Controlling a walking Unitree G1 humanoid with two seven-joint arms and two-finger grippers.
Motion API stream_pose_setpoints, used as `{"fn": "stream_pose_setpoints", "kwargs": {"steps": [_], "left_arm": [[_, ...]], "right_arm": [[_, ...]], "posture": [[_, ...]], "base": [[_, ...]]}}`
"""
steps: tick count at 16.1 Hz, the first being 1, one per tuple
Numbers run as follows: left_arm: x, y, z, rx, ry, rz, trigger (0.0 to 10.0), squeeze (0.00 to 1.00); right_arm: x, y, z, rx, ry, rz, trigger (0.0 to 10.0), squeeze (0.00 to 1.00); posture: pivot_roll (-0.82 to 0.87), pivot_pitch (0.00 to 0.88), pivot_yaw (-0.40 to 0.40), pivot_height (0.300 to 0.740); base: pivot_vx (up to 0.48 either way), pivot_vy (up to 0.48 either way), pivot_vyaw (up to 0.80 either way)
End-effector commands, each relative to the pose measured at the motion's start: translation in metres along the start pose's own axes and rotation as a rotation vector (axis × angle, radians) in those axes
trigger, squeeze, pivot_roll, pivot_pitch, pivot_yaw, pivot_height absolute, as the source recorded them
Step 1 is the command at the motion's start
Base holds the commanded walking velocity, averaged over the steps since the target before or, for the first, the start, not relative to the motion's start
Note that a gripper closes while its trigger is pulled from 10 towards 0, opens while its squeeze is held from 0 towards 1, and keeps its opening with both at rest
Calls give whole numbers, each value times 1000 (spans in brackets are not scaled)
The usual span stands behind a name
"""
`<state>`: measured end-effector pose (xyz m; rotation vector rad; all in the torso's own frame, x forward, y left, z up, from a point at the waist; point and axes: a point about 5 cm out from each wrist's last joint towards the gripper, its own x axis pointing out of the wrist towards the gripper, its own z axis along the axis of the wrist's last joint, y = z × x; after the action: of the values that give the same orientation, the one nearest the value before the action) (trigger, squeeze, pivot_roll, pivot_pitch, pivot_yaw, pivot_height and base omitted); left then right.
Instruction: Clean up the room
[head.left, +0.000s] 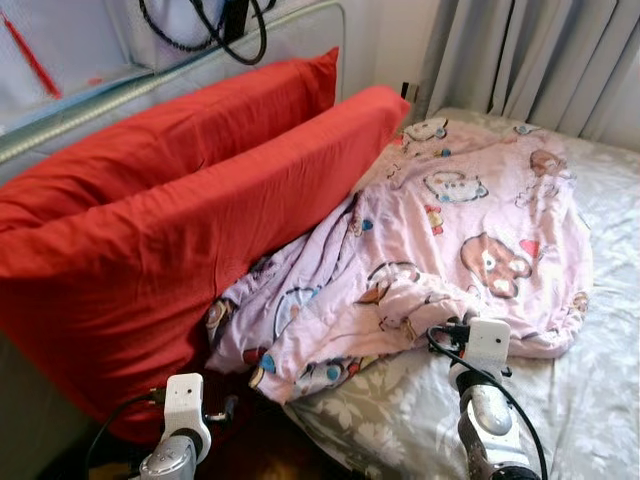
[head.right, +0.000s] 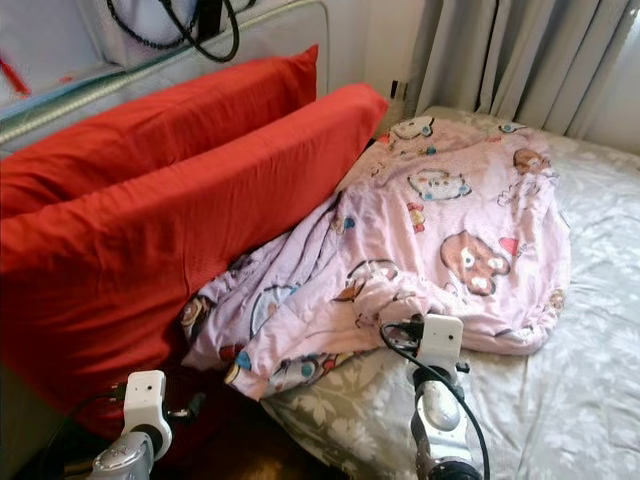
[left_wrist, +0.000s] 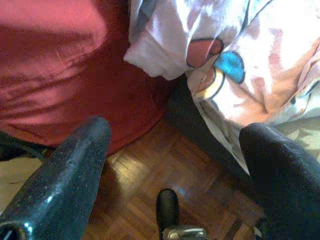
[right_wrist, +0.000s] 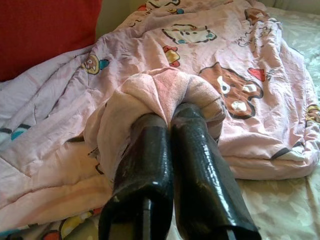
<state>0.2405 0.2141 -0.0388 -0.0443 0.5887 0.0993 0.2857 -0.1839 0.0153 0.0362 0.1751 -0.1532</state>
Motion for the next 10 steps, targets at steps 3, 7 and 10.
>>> {"fn": "stream_pose_setpoints", "kwargs": {"steps": [3, 7, 10], "left_arm": [[-3, 2, -9, 10, 32, 3, 10000, 0], [-3, 2, -9, 10, 32, 3, 10000, 0], [-3, 2, -9, 10, 32, 3, 10000, 0]], "right_arm": [[-1, 0, -1, -1, -5, 0, 10000, 0], [-1, 0, -1, -1, -5, 0, 10000, 0], [-1, 0, -1, -1, -5, 0, 10000, 0]], "posture": [[69, 64, -4, 740], [69, 64, -4, 740], [69, 64, -4, 740]], "base": [[-266, 0, 0], [-266, 0, 0], [-266, 0, 0]]}}
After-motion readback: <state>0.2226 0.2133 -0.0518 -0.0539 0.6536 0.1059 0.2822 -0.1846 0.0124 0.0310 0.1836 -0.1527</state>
